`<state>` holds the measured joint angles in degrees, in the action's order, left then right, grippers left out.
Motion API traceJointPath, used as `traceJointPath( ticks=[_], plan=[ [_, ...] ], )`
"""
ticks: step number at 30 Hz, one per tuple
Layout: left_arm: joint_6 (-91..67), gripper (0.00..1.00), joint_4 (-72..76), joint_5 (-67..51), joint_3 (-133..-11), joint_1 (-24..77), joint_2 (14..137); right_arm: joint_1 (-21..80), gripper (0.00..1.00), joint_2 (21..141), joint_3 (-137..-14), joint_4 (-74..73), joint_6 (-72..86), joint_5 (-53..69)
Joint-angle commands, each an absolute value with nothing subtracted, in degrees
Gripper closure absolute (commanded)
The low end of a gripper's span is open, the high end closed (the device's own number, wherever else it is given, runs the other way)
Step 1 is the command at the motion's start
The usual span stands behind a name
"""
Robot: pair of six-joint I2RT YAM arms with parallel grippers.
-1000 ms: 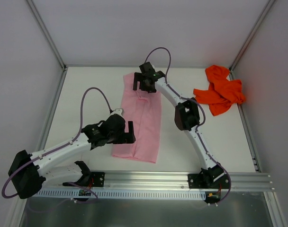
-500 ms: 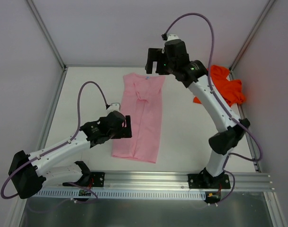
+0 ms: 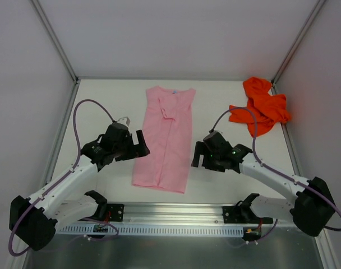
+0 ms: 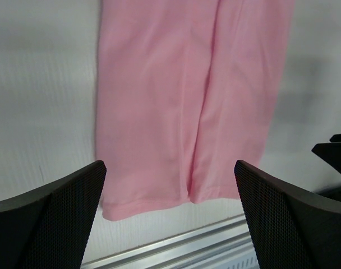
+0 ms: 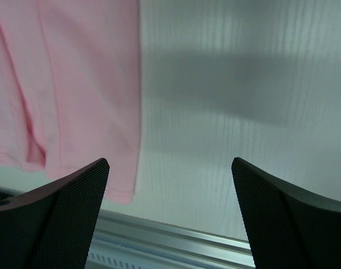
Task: Fold and stack the t-shirts
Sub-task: Rotate the tshirt 90 degrees
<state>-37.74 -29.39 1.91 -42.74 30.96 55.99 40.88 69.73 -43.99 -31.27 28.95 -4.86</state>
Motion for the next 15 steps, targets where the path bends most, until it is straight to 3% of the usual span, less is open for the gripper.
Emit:
traceJointPath(
  ticks=[1,8,15],
  plan=[
    [-35.15,0.01,-29.18,-7.97,-45.09,29.97,57.56,45.16,0.06,64.51,-40.63,-24.43,38.22,-4.57],
    [-37.52,0.01,-25.66,-13.44,-38.85,29.36,59.86,52.37,0.13,66.69,-32.88,-14.60,46.75,-3.61],
    [-37.27,0.01,-29.26,-10.11,-38.84,29.18,56.16,60.37,0.25,74.88,-35.33,-13.18,52.11,-6.15]
  ],
)
